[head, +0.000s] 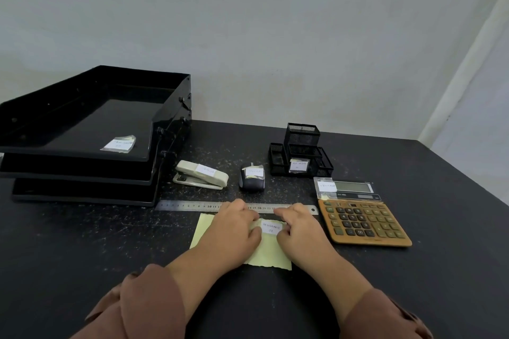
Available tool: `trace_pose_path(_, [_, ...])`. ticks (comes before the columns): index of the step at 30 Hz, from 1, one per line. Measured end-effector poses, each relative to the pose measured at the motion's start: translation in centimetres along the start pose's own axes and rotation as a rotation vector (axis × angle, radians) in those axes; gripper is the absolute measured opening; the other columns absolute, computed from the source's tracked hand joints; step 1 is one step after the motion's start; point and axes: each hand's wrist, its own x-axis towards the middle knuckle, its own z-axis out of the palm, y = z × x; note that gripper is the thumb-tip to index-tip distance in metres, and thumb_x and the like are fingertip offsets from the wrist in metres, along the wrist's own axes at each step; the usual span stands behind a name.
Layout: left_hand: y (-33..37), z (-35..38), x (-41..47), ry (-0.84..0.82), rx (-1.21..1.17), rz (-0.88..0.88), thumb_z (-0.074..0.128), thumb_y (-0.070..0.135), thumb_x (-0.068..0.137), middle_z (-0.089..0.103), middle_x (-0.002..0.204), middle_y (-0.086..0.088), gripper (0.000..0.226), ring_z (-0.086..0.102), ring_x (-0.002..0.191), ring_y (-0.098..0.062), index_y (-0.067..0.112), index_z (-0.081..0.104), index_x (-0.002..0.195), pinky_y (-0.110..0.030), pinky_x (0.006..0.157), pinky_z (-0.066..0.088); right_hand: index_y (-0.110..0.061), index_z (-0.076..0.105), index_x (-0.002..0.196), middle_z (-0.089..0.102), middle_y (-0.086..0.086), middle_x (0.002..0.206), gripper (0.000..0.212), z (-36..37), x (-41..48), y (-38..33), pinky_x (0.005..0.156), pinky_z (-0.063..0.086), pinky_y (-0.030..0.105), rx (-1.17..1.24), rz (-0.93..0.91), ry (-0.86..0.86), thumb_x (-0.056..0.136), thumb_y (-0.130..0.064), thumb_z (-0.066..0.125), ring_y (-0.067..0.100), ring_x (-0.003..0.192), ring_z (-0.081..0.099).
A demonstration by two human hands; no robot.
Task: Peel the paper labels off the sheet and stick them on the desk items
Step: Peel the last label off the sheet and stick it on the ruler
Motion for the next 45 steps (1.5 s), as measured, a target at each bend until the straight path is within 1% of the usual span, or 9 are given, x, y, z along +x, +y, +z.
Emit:
trace_pose_path(8, [-0.1,-0.2,-0.16,-0.003,-0.059,0.024,0.049,0.031,0.089,0.048,0.109,0.008,0.025,0.038,0.106,-0.013,0.03,0.059,0.112,-0.019,0.093,0.027,-0.019,0.052,0.128,0.046,0.002,0.116,0.047,-0.13,0.07,0.02,0.093,0.043,0.03,-0.028,-0.002,-0.028,0.082,-0.011,0.046,0.022,0.103,0.052])
trace_pose_path(11, [-0.12,-0.15,-0.08,0.013,-0.043,-0.011,0.049,0.034,0.089,0.047,0.116,0.007,0.034,0.037,0.111,-0.014,0.025,0.052,0.122,-0.02,0.097,0.027,-0.02,0.052,0.127,0.047,0.001,0.117,0.047,-0.11,0.05,0.05,0.096,0.042,0.033,-0.03,0.003,-0.03,0.081,-0.011,0.046,0.023,0.104,0.051])
trace_pose_path(14, [0.1,-0.01,-0.15,0.003,0.026,-0.001,0.047,0.038,0.089,0.048,0.114,0.005,0.037,0.037,0.109,-0.016,0.023,0.056,0.122,-0.023,0.098,0.028,-0.02,0.052,0.128,0.046,0.001,0.118,0.047,-0.07,0.06,0.07,0.098,0.041,0.036,-0.02,0.01,-0.042,0.082,-0.011,0.046,0.025,0.106,0.05])
trace_pose_path(23, [0.5,0.12,-0.54,0.017,0.14,0.055,0.041,0.045,0.09,0.049,0.114,0.01,0.035,0.038,0.108,-0.015,0.032,0.057,0.118,-0.023,0.098,0.028,-0.02,0.054,0.126,0.047,0.0,0.118,0.046,-0.03,0.11,0.12,0.098,0.041,0.035,-0.018,0.014,-0.041,0.082,-0.011,0.047,0.023,0.106,0.051])
trace_pose_path(34, [0.19,-0.11,-0.34,0.008,0.022,0.076,0.05,0.036,0.089,0.055,0.115,0.015,0.03,0.039,0.107,-0.011,0.033,0.056,0.118,-0.02,0.096,0.026,-0.022,0.054,0.126,0.047,0.001,0.117,0.046,-0.14,0.05,0.0,0.098,0.041,0.035,-0.022,0.016,-0.047,0.082,-0.009,0.046,0.022,0.106,0.05])
trace_pose_path(37, [0.19,-0.38,-0.26,-0.018,-0.075,0.046,0.055,0.03,0.087,0.057,0.113,0.018,0.032,0.039,0.105,-0.008,0.035,0.055,0.119,-0.021,0.096,0.028,-0.023,0.054,0.126,0.047,0.0,0.114,0.047,-0.25,0.05,-0.04,0.098,0.04,0.035,-0.019,0.015,-0.047,0.082,-0.008,0.045,0.021,0.105,0.051])
trace_pose_path(40, [0.25,-0.56,-0.27,-0.057,-0.22,0.004,0.058,0.023,0.085,0.058,0.103,0.025,0.037,0.04,0.098,-0.004,0.039,0.053,0.118,-0.021,0.092,0.032,-0.023,0.053,0.127,0.045,-0.003,0.109,0.046,-0.39,0.06,-0.16,0.096,0.041,0.035,-0.017,0.008,-0.053,0.083,-0.011,0.047,0.019,0.103,0.051])
trace_pose_path(42, [0.24,-0.52,-0.18,-0.031,-0.268,-0.041,0.056,0.022,0.085,0.055,0.102,0.026,0.038,0.041,0.1,-0.004,0.037,0.053,0.12,-0.022,0.093,0.033,-0.02,0.051,0.129,0.045,-0.001,0.112,0.047,-0.44,0.06,-0.25,0.097,0.041,0.035,-0.031,0.004,-0.06,0.082,-0.012,0.049,0.019,0.104,0.051])
trace_pose_path(45, [0.15,-0.26,0.02,0.061,-0.113,-0.11,0.053,0.03,0.088,0.053,0.109,0.012,0.034,0.04,0.106,-0.012,0.03,0.055,0.122,-0.021,0.094,0.029,-0.019,0.049,0.13,0.043,-0.003,0.112,0.049,-0.51,-0.06,-0.26,0.098,0.04,0.036,-0.026,0.018,-0.065,0.081,-0.014,0.051,0.02,0.105,0.05])
